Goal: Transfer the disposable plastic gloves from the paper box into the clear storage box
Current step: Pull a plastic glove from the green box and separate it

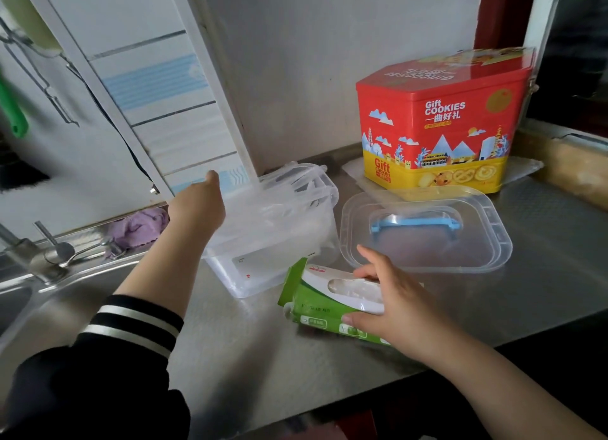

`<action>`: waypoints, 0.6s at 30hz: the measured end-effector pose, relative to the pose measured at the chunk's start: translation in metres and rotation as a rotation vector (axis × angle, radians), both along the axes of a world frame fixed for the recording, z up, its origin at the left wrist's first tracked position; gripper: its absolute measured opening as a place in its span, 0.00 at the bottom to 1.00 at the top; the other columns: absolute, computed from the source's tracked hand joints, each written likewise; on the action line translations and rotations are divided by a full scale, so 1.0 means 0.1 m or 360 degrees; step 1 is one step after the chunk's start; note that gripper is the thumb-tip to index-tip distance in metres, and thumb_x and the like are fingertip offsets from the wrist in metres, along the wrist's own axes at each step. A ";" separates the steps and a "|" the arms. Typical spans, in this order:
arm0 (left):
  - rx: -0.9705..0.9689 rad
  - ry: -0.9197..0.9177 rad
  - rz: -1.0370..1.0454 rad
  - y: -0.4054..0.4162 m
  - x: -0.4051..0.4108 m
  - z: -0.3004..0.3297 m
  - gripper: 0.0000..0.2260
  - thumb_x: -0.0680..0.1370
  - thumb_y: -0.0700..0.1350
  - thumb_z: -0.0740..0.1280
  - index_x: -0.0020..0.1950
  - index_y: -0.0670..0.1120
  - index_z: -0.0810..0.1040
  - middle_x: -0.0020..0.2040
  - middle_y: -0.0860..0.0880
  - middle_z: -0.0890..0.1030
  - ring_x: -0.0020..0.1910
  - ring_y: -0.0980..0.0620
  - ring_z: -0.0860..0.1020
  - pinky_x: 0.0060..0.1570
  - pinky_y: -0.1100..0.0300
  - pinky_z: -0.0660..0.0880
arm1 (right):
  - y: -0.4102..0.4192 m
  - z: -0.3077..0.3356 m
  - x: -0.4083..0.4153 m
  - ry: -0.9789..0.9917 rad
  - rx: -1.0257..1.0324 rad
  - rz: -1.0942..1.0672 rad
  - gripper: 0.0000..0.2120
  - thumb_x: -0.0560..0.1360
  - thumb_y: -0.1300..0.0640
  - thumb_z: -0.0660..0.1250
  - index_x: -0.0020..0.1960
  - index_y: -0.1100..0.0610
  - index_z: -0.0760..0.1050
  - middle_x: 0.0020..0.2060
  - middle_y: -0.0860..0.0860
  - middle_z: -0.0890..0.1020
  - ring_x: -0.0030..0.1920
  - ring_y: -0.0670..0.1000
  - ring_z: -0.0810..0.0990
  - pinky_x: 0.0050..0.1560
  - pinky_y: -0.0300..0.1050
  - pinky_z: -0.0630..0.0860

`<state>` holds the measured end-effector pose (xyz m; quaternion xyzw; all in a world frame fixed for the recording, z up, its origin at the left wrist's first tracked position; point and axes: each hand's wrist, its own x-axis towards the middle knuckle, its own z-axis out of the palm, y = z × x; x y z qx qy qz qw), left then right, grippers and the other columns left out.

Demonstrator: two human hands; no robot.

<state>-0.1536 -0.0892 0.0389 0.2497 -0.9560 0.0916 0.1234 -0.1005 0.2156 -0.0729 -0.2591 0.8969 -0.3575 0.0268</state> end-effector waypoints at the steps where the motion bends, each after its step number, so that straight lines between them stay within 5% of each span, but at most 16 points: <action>1: -0.0053 -0.0058 0.0002 0.00 0.00 -0.01 0.15 0.76 0.33 0.57 0.62 0.41 0.66 0.49 0.38 0.76 0.50 0.36 0.76 0.43 0.52 0.69 | 0.00 0.00 0.00 -0.0001 -0.0004 0.0001 0.48 0.68 0.39 0.73 0.76 0.42 0.47 0.64 0.34 0.68 0.64 0.39 0.67 0.53 0.35 0.59; 6: -0.0256 -0.0373 0.0079 0.07 -0.03 -0.02 0.12 0.77 0.33 0.59 0.58 0.40 0.76 0.55 0.42 0.78 0.55 0.40 0.77 0.46 0.55 0.70 | 0.00 0.00 -0.01 0.0003 0.0006 0.0011 0.47 0.68 0.39 0.73 0.76 0.42 0.47 0.65 0.34 0.69 0.64 0.40 0.67 0.54 0.35 0.60; 12: -0.0490 -0.0664 0.0136 0.08 -0.04 -0.01 0.11 0.77 0.37 0.60 0.57 0.45 0.77 0.47 0.48 0.75 0.48 0.47 0.74 0.44 0.58 0.68 | 0.00 0.02 0.00 -0.0006 0.0006 0.0023 0.47 0.68 0.39 0.73 0.76 0.43 0.48 0.65 0.35 0.69 0.65 0.40 0.67 0.54 0.36 0.61; 18: -0.0528 -0.1033 0.0029 0.13 -0.13 -0.04 0.15 0.81 0.46 0.56 0.65 0.46 0.73 0.65 0.45 0.73 0.66 0.45 0.68 0.54 0.55 0.67 | 0.01 0.05 0.01 0.0002 0.0033 0.0028 0.46 0.69 0.39 0.72 0.77 0.43 0.48 0.66 0.36 0.69 0.64 0.41 0.68 0.52 0.36 0.60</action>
